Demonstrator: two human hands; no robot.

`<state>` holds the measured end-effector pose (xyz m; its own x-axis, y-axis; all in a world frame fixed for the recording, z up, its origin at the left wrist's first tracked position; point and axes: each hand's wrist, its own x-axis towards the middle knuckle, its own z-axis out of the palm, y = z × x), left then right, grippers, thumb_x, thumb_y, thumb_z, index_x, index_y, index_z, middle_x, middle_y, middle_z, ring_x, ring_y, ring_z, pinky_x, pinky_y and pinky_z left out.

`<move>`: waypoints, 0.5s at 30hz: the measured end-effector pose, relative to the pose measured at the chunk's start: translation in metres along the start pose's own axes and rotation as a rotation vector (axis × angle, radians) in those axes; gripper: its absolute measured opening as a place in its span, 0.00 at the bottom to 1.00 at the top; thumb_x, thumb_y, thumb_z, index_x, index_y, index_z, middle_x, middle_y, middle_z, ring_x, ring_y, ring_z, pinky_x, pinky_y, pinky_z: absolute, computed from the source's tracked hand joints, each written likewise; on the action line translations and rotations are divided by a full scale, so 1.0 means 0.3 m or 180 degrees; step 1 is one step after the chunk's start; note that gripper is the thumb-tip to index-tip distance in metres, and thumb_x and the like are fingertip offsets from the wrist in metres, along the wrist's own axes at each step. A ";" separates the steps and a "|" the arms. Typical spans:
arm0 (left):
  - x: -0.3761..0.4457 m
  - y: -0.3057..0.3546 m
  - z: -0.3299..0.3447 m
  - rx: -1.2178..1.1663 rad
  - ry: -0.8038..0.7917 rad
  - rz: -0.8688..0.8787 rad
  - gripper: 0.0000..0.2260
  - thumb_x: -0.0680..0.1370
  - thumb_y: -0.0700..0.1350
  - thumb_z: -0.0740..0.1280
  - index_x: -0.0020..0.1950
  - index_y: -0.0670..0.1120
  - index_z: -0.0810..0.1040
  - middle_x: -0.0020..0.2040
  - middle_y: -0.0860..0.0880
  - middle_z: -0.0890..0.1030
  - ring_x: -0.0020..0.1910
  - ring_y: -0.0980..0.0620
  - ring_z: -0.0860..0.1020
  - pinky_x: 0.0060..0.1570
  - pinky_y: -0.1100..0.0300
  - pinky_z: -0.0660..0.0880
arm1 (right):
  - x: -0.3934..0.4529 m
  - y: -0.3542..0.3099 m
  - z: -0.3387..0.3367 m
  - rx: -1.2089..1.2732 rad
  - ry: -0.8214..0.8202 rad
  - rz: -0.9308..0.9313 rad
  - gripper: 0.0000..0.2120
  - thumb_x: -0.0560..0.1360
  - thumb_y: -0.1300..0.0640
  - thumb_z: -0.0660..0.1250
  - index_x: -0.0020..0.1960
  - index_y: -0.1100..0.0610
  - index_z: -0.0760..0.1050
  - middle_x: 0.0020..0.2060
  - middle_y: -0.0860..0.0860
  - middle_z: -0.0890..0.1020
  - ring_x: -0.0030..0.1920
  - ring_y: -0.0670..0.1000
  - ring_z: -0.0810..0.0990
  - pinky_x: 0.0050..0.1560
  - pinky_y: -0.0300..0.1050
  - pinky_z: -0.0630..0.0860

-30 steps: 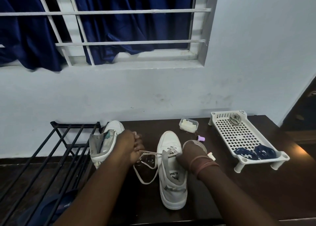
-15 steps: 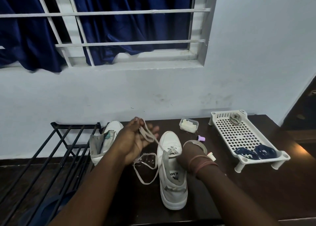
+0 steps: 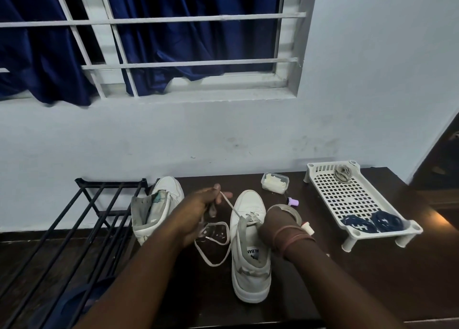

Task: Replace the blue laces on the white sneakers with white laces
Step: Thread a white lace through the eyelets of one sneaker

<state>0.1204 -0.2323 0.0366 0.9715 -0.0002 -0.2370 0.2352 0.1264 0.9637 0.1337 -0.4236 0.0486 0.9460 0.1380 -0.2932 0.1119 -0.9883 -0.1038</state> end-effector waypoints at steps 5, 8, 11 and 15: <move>0.016 -0.083 0.068 -0.0784 0.0774 -0.0527 0.20 0.82 0.54 0.65 0.34 0.45 0.70 0.32 0.45 0.79 0.35 0.47 0.82 0.33 0.58 0.67 | 0.020 -0.005 0.016 -0.0004 -0.0052 0.0088 0.19 0.81 0.59 0.55 0.69 0.67 0.66 0.66 0.58 0.74 0.66 0.55 0.74 0.53 0.44 0.68; 0.032 -0.154 0.080 0.0082 0.1340 -0.0670 0.18 0.81 0.53 0.68 0.41 0.39 0.77 0.30 0.45 0.78 0.21 0.53 0.75 0.24 0.64 0.64 | 0.044 0.004 0.047 0.0440 -0.0177 0.0247 0.18 0.79 0.58 0.60 0.67 0.64 0.71 0.64 0.59 0.76 0.64 0.59 0.75 0.48 0.44 0.66; 0.019 -0.215 0.085 0.0878 0.0971 -0.0769 0.15 0.79 0.50 0.70 0.36 0.44 0.75 0.25 0.48 0.70 0.20 0.54 0.63 0.22 0.68 0.56 | 0.053 0.006 0.053 0.0693 -0.0166 0.0299 0.18 0.78 0.58 0.62 0.65 0.63 0.72 0.62 0.59 0.77 0.63 0.59 0.76 0.49 0.44 0.68; 0.011 -0.209 0.080 0.2300 0.0549 -0.0399 0.10 0.72 0.50 0.69 0.34 0.45 0.79 0.26 0.52 0.75 0.25 0.54 0.72 0.28 0.62 0.70 | 0.058 0.000 0.068 0.0505 0.0050 0.0306 0.18 0.78 0.57 0.60 0.64 0.65 0.69 0.59 0.57 0.78 0.59 0.55 0.78 0.46 0.42 0.66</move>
<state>0.1096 -0.2640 -0.0216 0.9317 0.1911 -0.3089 0.3624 -0.5466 0.7549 0.1440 -0.4198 0.0241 0.9548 0.0410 -0.2943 -0.0275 -0.9740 -0.2249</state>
